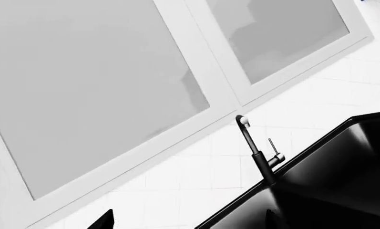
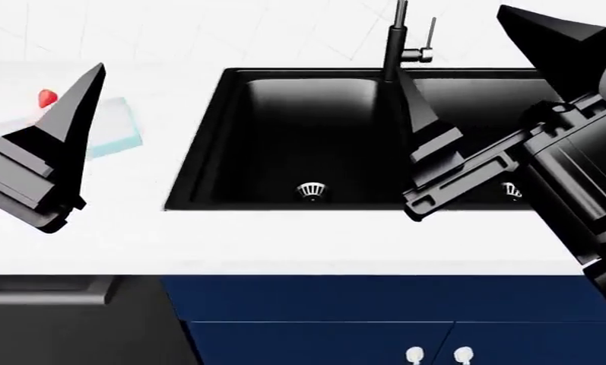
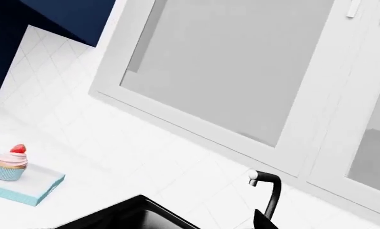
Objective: Move the fresh-baked cupcake off the tray onto the counter, and place the bowl used for mixing into the sink.
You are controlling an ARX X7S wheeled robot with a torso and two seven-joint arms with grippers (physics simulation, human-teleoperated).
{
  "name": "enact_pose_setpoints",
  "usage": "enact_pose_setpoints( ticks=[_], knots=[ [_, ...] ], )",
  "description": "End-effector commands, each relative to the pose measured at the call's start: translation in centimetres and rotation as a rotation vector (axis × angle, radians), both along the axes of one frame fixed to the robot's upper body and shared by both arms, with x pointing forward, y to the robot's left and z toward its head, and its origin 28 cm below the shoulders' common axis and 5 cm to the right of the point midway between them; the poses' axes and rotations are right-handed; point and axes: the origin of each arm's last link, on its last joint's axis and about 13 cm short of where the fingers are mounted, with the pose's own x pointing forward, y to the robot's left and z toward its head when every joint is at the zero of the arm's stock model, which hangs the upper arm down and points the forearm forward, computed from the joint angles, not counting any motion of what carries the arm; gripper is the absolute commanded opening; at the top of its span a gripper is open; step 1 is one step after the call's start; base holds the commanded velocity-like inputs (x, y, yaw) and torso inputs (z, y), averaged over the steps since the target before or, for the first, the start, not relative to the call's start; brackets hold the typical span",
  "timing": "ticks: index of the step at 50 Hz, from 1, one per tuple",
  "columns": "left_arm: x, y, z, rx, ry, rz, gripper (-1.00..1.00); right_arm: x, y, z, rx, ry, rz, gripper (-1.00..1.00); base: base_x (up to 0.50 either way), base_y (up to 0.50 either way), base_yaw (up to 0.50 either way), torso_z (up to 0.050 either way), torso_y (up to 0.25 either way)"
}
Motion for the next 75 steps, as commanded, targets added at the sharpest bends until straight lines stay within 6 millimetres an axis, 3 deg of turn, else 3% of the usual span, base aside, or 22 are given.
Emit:
enact_pose_setpoints(
  ticks=[1, 25, 75],
  knots=[
    [0.0, 0.0, -0.1, -0.001, 0.000, -0.001, 1.00, 0.1, 0.1, -0.1, -0.002, 0.001, 0.008, 1.00, 0.00, 0.50, 0.00, 0.000, 0.000],
    [0.1, -0.4, -0.1, -0.005, 0.006, -0.016, 1.00, 0.1, 0.1, -0.2, 0.018, 0.015, 0.027, 1.00, 0.02, 0.49, 0.00, 0.000, 0.000],
    [0.2, -0.8, -0.2, -0.006, 0.015, -0.039, 1.00, 0.2, 0.8, -0.1, 0.040, 0.057, 0.103, 1.00, 0.08, 0.23, 0.00, 0.000, 0.000]
  ],
)
